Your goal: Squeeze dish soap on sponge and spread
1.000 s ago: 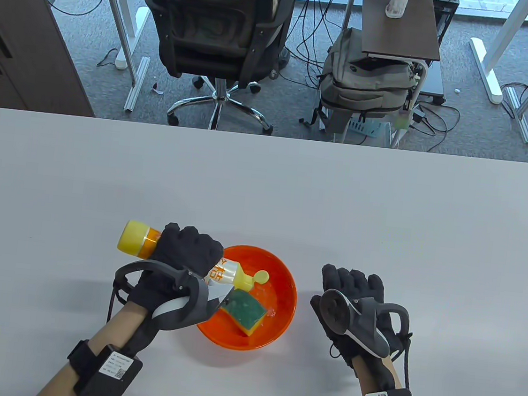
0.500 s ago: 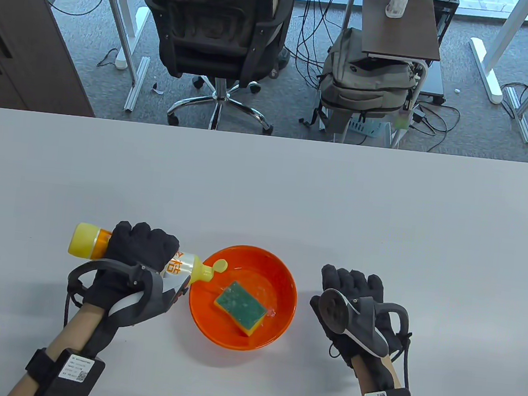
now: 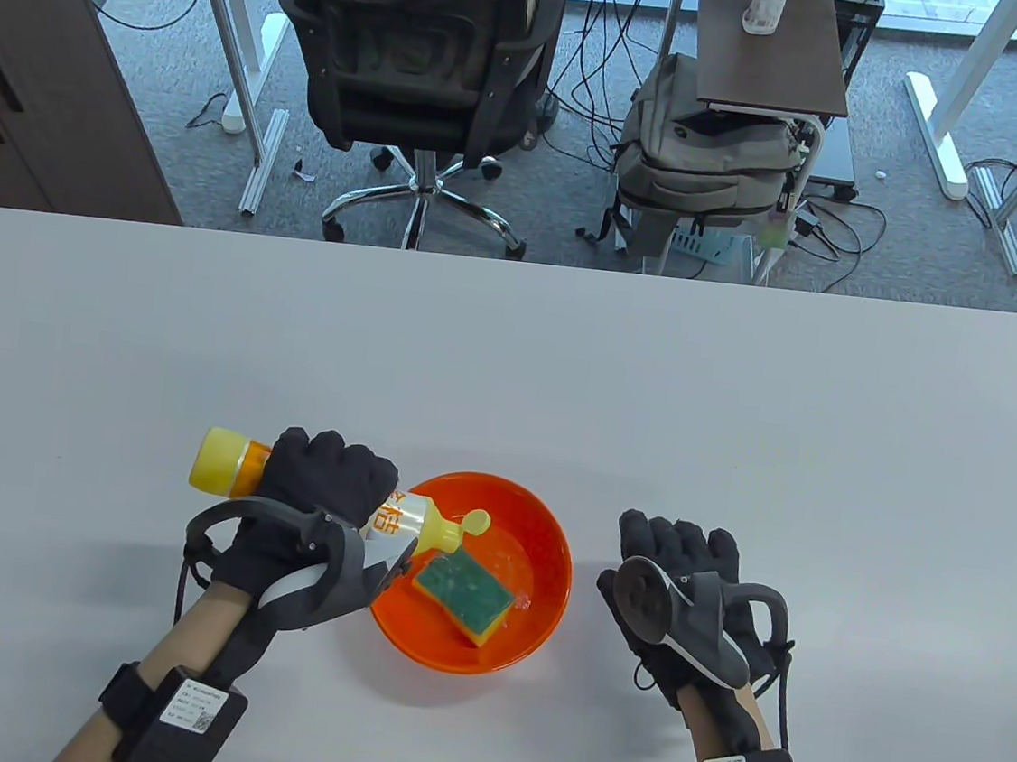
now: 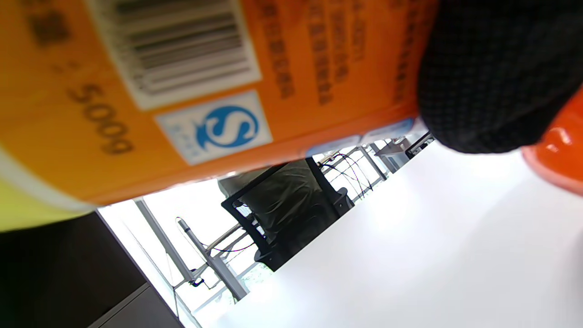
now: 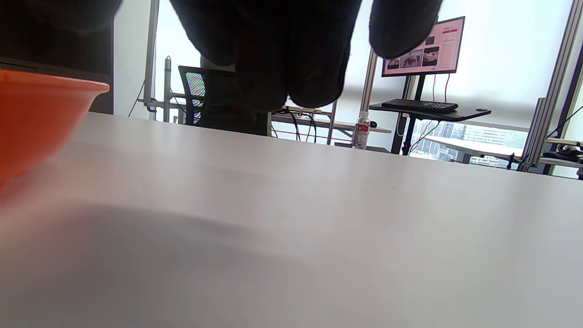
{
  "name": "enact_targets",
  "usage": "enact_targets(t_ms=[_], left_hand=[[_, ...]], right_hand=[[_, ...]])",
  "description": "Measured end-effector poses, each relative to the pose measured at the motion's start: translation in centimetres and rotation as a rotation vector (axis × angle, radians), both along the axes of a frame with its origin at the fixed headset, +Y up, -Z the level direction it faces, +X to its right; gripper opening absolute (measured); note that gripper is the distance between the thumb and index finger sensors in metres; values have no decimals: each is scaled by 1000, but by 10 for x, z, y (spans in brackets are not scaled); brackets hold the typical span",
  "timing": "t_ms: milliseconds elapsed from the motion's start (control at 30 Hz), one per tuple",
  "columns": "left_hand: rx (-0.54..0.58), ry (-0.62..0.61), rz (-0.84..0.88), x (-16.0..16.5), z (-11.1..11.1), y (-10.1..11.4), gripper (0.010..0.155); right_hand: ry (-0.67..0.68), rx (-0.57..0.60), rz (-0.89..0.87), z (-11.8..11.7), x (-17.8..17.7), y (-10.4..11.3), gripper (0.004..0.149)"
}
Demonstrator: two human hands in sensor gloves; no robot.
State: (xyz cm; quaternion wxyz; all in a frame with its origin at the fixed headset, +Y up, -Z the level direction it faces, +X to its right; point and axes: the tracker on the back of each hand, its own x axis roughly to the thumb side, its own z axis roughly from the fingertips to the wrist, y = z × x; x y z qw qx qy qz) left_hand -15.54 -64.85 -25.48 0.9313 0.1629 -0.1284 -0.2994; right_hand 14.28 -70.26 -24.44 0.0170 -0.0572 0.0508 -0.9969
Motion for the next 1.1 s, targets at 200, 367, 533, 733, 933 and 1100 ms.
enact_targets(t_ms=[200,367,533,733,933,1100], left_hand=[[-15,-34,26,24,-5,-3,73],[-42,-76,60,43,-7,-7,73],[-68,-113,96,57,-7,-9,73],[-96,-127,139,59,-8,-11,73],[-94,-98,118,48,-9,-14,73],[-84,-60,106,25,-9,-13,73]], right_hand=[[3,1,4,0,-1,0,71],[1,-1,15,1,-1,0,71],[-5,-5,16,1,0,0,71],[-14,-9,22,1,2,1,72],[-23,-16,28,1,3,1,72],[-27,-20,33,1,4,1,72]])
